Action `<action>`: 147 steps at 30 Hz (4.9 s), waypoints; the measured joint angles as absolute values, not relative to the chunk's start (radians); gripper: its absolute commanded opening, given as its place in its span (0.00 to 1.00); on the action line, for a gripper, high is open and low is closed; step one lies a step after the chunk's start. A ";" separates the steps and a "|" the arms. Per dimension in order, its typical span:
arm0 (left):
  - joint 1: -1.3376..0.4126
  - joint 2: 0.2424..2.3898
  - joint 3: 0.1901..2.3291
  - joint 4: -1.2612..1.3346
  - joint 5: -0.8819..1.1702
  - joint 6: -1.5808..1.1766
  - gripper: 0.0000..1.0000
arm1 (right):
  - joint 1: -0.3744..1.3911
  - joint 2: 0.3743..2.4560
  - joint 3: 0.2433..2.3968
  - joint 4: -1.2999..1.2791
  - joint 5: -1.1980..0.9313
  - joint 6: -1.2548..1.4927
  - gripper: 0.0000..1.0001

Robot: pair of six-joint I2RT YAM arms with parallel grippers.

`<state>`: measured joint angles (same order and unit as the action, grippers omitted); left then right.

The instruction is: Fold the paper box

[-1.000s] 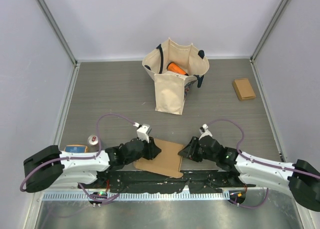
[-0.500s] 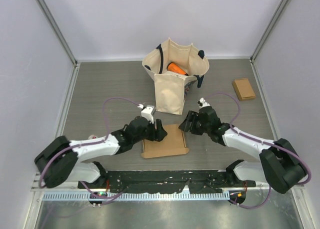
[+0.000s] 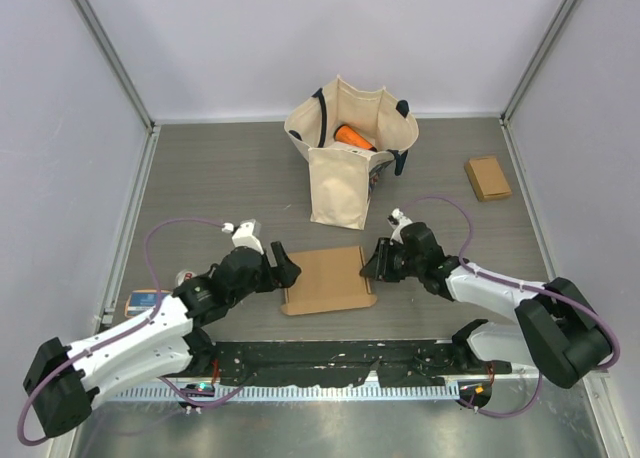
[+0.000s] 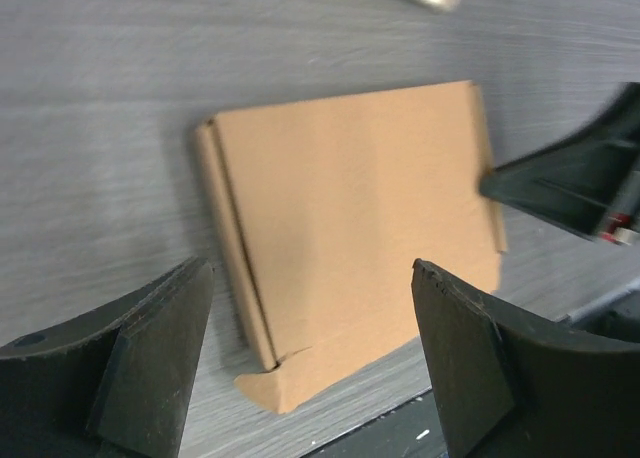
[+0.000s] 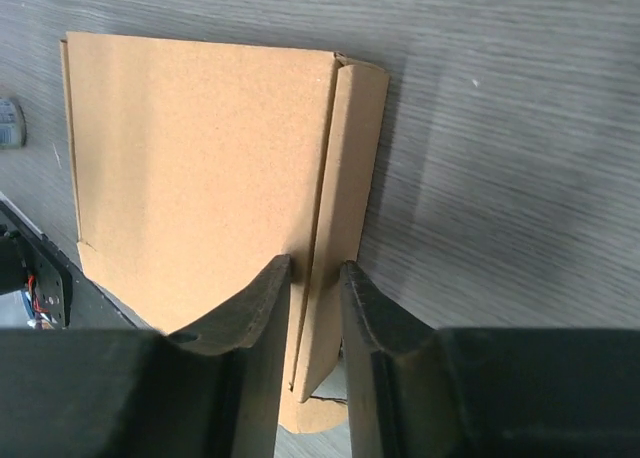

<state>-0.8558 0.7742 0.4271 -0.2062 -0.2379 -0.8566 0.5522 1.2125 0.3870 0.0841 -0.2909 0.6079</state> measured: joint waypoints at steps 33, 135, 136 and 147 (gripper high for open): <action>-0.739 1.037 0.197 0.357 0.072 -1.110 0.63 | 0.412 1.182 0.277 0.247 -0.340 0.746 0.26; -0.572 1.051 0.801 -0.311 0.366 -0.224 0.33 | 0.942 1.443 1.124 -0.697 -0.149 -0.208 0.30; -0.572 1.061 0.801 -0.312 0.366 -0.219 0.33 | 0.942 1.443 1.124 -0.697 -0.149 -0.208 0.30; -0.565 1.112 0.841 -0.318 0.372 -0.163 0.20 | 0.942 1.443 1.124 -0.698 -0.149 -0.208 0.28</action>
